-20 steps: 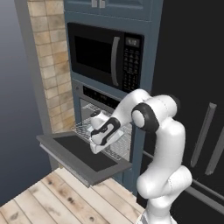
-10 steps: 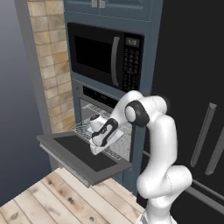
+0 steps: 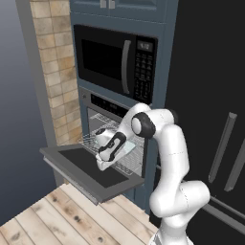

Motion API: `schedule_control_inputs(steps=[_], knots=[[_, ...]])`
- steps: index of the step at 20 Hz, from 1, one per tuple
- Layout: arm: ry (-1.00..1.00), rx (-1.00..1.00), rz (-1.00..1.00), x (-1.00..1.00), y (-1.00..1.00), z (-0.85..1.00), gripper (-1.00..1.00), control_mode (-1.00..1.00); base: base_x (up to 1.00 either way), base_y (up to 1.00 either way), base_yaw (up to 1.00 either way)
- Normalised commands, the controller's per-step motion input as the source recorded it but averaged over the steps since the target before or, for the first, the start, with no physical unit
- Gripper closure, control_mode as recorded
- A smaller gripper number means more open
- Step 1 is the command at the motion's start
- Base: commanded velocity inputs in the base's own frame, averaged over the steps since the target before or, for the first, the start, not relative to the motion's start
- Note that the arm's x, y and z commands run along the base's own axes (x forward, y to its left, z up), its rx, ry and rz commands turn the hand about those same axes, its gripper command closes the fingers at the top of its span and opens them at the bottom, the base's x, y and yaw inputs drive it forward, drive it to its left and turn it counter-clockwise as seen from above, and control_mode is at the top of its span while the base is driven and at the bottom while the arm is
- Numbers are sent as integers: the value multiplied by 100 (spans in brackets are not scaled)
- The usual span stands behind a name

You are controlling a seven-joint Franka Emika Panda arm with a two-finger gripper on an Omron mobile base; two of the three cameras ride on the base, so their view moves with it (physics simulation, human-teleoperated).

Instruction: Take the baked cake out of the oven and place it on the plate for cooling. Then close the oven door.

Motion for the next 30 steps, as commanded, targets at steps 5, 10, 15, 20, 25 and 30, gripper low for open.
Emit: schedule_control_inputs(steps=[5,10,15,20,25,30], knots=[[0,-4,0,30,12,-31,100,-100,0,0,0],[0,-1,1,51,1,-34,100,-100,0,0,0],[0,0,2,49,0,-40,100,-100,0,0,0],[0,0,2,32,0,-46,100,-100,0,0,0],[0,0,2,28,0,-46,100,-100,0,0,0],[0,0,2,27,0,-42,100,-100,0,0,0]])
